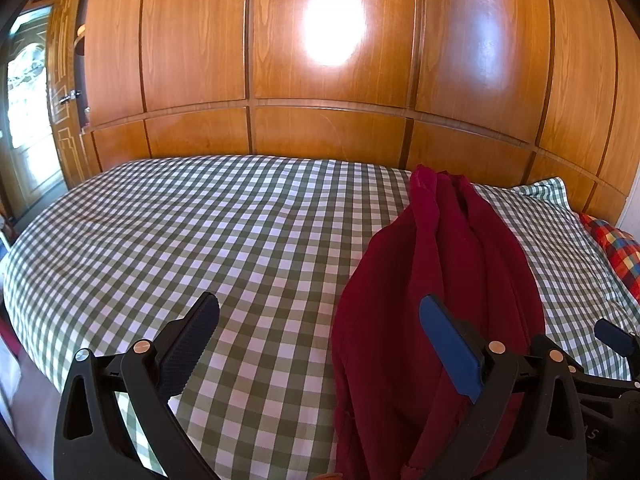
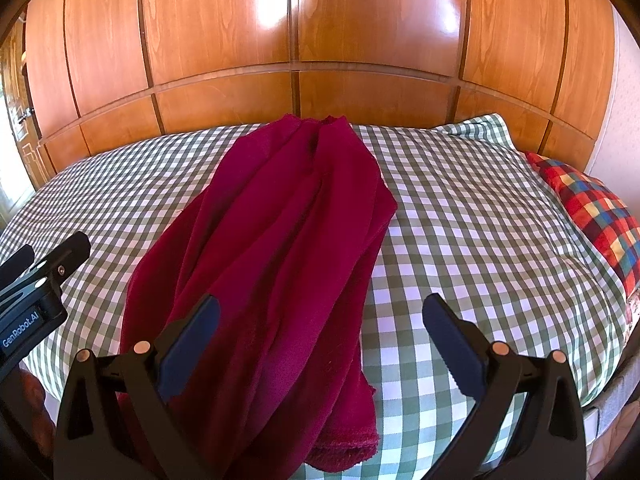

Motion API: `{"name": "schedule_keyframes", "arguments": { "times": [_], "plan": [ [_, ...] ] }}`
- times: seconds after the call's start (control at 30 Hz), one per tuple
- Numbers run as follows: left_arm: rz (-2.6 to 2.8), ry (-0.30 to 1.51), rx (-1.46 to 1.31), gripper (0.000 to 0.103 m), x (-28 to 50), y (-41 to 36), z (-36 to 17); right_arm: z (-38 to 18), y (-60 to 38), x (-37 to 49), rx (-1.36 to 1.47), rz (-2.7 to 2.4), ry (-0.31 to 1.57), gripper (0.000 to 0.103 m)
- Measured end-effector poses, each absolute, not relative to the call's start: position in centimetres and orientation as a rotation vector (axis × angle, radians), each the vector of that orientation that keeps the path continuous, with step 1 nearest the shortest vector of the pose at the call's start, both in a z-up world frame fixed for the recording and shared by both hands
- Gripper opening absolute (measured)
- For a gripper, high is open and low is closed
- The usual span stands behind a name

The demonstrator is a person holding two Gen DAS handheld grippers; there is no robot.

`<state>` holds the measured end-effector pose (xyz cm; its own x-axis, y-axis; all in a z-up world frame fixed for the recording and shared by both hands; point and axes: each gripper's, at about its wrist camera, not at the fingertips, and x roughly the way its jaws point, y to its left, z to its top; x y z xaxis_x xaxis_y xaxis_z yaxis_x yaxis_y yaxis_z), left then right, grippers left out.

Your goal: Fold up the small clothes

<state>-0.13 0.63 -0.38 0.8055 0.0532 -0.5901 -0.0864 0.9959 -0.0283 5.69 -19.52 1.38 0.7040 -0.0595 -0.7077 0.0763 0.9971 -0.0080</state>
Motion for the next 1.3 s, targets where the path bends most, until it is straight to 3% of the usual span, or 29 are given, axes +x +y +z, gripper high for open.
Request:
{"name": "schedule_keyframes", "arguments": {
  "times": [0.43, 0.7, 0.73, 0.8, 0.87, 1.03, 1.13, 1.17, 1.2, 1.23, 1.27, 1.3],
  "plan": [
    [0.081, 0.642, -0.058, 0.099, -0.1, 0.9, -0.7, 1.6, -19.7, 5.4, 0.028, -0.060, 0.782, 0.101],
    [0.028, 0.760, -0.134, 0.099, 0.5, 2.7, -3.0, 2.2, -21.0, 3.9, 0.121, 0.172, 0.785, 0.100],
    [0.018, 0.771, -0.149, 0.099, 0.5, 3.1, -3.3, 2.1, -21.1, 3.4, 0.141, 0.231, 0.801, 0.099],
    [-0.014, 0.792, -0.162, 0.095, 0.3, 3.7, -3.9, 1.9, -21.2, 2.8, 0.164, 0.318, 0.831, 0.086],
    [-0.080, 0.817, -0.181, 0.083, 0.0, 4.0, -4.5, 1.8, -20.6, 2.2, 0.169, 0.400, 0.861, 0.083],
    [-0.219, 0.829, -0.205, 0.083, -1.2, 3.6, -5.1, 1.6, -18.4, 2.4, 0.152, 0.517, 0.903, 0.083],
    [-0.210, 0.834, -0.165, 0.081, -1.3, 2.8, -5.6, 1.6, -17.0, 2.7, 0.113, 0.511, 0.926, 0.072],
    [-0.207, 0.843, -0.164, 0.080, -1.2, 2.8, -5.8, 1.4, -16.7, 2.9, 0.107, 0.514, 0.936, 0.057],
    [-0.203, 0.858, -0.165, 0.078, -1.0, 2.7, -6.2, 1.1, -16.4, 3.2, 0.098, 0.512, 0.941, 0.036],
    [-0.203, 0.868, -0.162, 0.074, -0.9, 2.5, -6.5, 0.8, -16.2, 3.3, 0.085, 0.503, 0.946, 0.026],
    [-0.215, 0.887, -0.153, 0.071, -0.8, 2.2, -7.0, 0.5, -16.1, 3.5, 0.064, 0.479, 0.953, 0.007],
    [-0.226, 0.897, -0.146, 0.070, -0.7, 2.0, -7.2, 0.0, -16.1, 3.6, 0.055, 0.462, 0.954, 0.003]
  ]
}}
